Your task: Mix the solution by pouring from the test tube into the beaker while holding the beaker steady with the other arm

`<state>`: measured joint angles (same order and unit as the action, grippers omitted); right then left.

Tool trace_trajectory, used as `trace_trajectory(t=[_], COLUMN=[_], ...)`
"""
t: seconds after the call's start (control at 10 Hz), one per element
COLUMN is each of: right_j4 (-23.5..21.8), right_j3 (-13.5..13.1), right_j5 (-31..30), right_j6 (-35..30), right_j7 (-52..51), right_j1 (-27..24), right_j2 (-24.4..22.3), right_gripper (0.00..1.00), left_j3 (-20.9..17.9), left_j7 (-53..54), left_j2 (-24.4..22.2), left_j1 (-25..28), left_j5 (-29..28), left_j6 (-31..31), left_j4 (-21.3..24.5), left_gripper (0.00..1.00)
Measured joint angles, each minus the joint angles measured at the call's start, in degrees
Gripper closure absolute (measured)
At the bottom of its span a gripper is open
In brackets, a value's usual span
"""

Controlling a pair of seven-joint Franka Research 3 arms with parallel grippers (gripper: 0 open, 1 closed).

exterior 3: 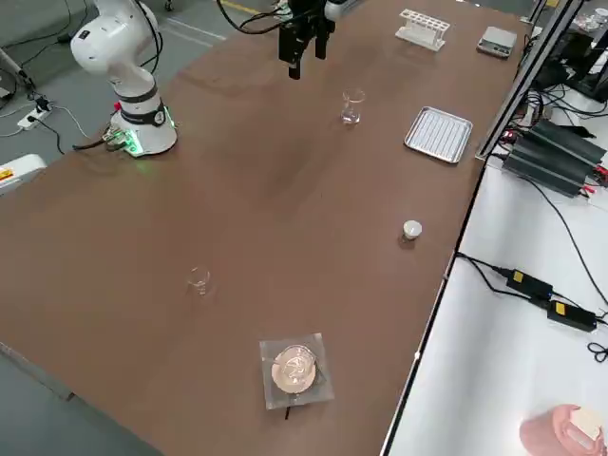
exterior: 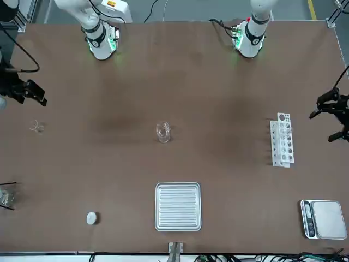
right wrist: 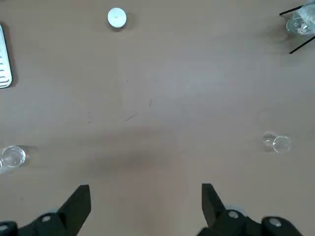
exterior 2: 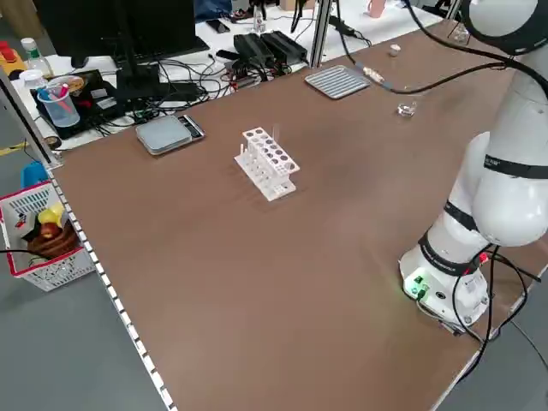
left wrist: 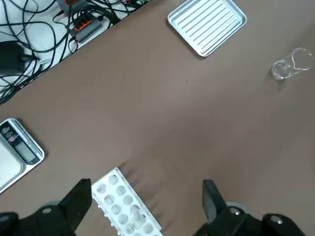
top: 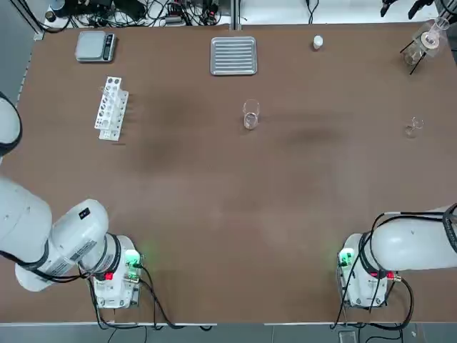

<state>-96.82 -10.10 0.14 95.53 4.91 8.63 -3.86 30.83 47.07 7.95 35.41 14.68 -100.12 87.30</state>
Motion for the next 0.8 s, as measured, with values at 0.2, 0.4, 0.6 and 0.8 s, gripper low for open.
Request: trace_trajectory(t=[0.2,0.4,0.6,0.8], right_j4=[0.0,0.0,-0.1,-0.2], right_j3=[0.0,0.0,0.0,0.0], right_j5=[0.0,0.0,0.0,0.0], right_j6=[0.0,0.0,0.0,0.0], right_j7=[0.0,-0.1,-0.1,-0.1], right_j1=[0.0,0.0,0.0,0.0], right_j2=[-0.1,-0.1,-0.1,-0.1], right_gripper=[0.00,0.00,0.00,0.00], left_j3=[0.3,1.0,2.9,4.4], left_j7=[-7.5,-14.0,-23.7,-34.2], left_j2=[-2.3,-3.6,-4.0,-4.3], left_j1=[-2.7,-3.0,-3.0,-3.0], left_j5=[-2.3,-4.9,-8.6,-11.4], left_j6=[0.4,1.0,2.0,5.9], left_j4=[0.1,0.1,-0.2,-1.3], left_gripper=[0.00,0.00,0.00,0.00])
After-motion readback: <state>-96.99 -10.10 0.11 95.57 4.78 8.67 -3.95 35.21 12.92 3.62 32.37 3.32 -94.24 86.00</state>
